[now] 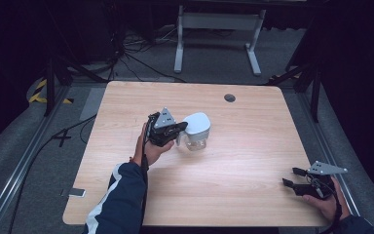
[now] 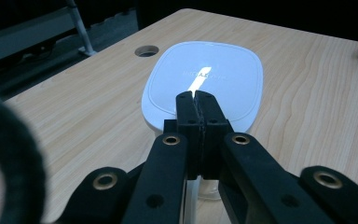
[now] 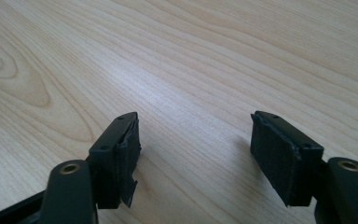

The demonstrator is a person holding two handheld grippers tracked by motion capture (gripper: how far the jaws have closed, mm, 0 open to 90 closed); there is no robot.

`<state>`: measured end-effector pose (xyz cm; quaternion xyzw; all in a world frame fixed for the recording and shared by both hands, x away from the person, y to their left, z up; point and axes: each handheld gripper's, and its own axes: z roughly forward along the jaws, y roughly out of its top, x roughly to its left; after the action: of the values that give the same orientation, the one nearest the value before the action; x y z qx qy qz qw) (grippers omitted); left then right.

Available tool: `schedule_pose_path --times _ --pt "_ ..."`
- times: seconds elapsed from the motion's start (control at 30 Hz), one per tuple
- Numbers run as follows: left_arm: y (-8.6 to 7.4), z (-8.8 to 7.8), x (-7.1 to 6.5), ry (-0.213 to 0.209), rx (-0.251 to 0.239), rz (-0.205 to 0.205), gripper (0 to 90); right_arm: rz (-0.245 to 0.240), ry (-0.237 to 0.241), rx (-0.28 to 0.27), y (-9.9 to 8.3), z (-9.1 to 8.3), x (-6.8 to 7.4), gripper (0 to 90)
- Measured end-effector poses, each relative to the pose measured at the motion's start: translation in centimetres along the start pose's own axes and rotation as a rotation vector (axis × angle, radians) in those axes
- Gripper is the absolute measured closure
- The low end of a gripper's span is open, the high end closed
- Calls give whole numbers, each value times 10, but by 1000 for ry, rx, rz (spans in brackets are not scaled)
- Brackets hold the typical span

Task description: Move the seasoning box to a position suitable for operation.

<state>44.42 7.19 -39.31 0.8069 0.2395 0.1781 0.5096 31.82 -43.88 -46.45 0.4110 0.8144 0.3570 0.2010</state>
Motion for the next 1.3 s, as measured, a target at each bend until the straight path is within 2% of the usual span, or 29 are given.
schedule_pose_path --times 0.03,0.1,0.13,0.2,0.23,0.37,0.4,0.43,0.47,0.5,0.57,0.6,0.63,0.67,0.7,0.77,0.9,0.97,1.0,1.13,1.3 --pt "0 0 0 4 0 4 899 -3 -4 5 2 0 1 372" --pt "0 0 0 3 2 0 899 7 8 -38 10 -4 0 417" --pt "0 0 0 3 1 -3 899 15 17 -79 17 -7 0 431" --pt "-1 -1 0 2 1 -4 898 13 31 -141 33 -11 0 516" --pt "-1 -1 0 3 1 -3 899 12 38 -155 38 -12 1 549" --pt "-1 -1 0 1 -1 -5 898 -54 76 -159 67 -5 9 693" --pt "-1 -1 0 2 -1 -7 898 -54 76 -159 67 -5 9 693" --pt "-1 -1 0 1 1 -8 898 -86 95 -166 80 0 14 754" --pt "-1 0 0 0 -1 -7 898 -148 108 -159 100 7 22 832" --pt "-1 0 0 0 -1 -7 898 -148 108 -159 100 7 22 832" --pt "-1 0 0 0 -1 -5 898 -223 121 -155 122 16 32 884" --pt "-1 0 0 0 -1 -5 898 -244 135 -159 136 23 39 892" --pt "-1 0 1 -1 -5 -5 898 -244 135 -159 136 23 39 892" --pt "-1 0 1 -3 -7 -6 898 -278 151 -164 151 32 46 894" --pt "-2 0 1 -6 -12 -10 899 -290 155 -164 158 37 50 894" --pt "-2 0 2 -8 -12 -9 899 -299 162 -162 165 43 53 895" --pt "-3 1 2 -11 -19 -10 898 -327 196 -132 195 69 71 895" --pt "-3 1 2 -11 -19 -11 898 -344 193 -122 207 78 77 895" --pt "-3 1 2 -13 -20 -15 898 -344 193 -122 207 78 77 895" --pt "-4 1 3 -19 -28 -20 898 -381 196 -98 226 91 94 895" --pt "-4 2 3 -20 -30 -20 898 -417 200 -76 236 100 108 896"
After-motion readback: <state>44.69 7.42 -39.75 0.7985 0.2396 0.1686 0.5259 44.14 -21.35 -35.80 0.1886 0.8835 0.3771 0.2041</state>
